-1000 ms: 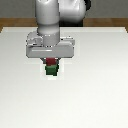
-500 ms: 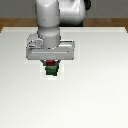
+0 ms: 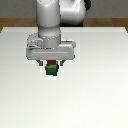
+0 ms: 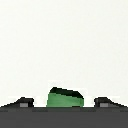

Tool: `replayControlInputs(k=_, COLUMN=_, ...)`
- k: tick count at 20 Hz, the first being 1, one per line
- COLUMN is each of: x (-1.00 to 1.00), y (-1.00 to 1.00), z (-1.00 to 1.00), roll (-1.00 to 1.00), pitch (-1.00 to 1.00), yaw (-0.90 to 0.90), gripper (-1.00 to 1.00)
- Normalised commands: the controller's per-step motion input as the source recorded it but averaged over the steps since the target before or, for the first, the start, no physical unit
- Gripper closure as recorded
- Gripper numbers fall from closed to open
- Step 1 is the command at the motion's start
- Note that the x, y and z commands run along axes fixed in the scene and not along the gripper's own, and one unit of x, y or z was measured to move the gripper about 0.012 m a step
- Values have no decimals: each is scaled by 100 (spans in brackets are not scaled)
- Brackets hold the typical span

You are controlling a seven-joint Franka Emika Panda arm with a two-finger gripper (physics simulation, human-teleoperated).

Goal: Place the red cube on top of the green cube.

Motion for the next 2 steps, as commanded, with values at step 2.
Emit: replayControlInputs(k=2, x=0, y=0, z=0, roll=0, pitch=0, yaw=0, gripper=-100)
